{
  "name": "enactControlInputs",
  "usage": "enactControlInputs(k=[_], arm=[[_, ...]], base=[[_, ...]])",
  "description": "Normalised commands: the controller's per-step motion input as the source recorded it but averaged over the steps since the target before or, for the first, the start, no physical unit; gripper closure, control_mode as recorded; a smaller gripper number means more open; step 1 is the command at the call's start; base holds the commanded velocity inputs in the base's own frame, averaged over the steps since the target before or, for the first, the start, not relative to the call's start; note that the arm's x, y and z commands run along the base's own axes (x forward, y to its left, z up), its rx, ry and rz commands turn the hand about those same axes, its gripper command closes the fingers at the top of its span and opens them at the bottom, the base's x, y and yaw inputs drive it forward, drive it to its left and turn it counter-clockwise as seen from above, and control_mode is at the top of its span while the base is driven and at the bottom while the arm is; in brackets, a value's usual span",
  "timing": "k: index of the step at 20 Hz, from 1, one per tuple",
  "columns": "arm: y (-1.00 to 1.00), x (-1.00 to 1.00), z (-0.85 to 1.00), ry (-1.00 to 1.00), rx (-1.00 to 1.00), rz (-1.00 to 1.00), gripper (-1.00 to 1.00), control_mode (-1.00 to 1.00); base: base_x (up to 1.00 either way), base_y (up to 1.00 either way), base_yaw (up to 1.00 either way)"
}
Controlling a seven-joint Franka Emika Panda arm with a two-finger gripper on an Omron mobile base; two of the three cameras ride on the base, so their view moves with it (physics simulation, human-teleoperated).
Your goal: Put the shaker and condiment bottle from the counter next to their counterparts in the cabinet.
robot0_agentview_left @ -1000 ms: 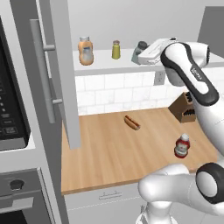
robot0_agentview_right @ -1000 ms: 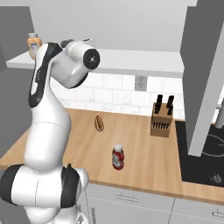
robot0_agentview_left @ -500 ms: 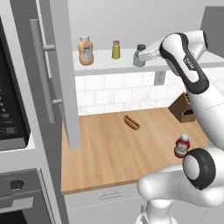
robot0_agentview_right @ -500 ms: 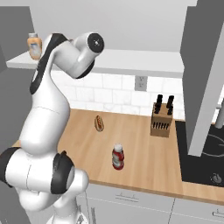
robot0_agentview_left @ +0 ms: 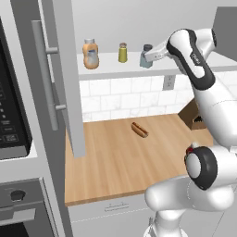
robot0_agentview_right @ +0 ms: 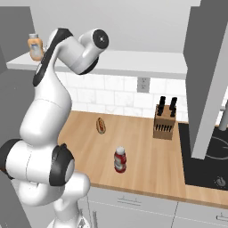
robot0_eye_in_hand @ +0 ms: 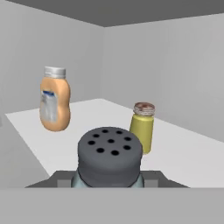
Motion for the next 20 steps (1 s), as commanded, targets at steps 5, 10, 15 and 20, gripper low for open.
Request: enactControlInputs(k=[5, 10, 15, 20], arm=[[0.00, 0.40, 0.00, 0.00, 0.00, 0.02, 1.00, -1.00], [0.00, 0.44, -0.02, 0.00, 0.00, 0.03, 1.00, -1.00], [0.00, 0.42, -0.07, 0.00, 0.00, 0.04, 1.00, -1.00], [0.00, 0.31, -0.12, 0.00, 0.00, 0.06, 1.00, -1.00]], base=[[0.00, 0.00, 0.00], [0.00, 0.00, 0.00], [0.00, 0.00, 0.00], [0.00, 0.00, 0.00]])
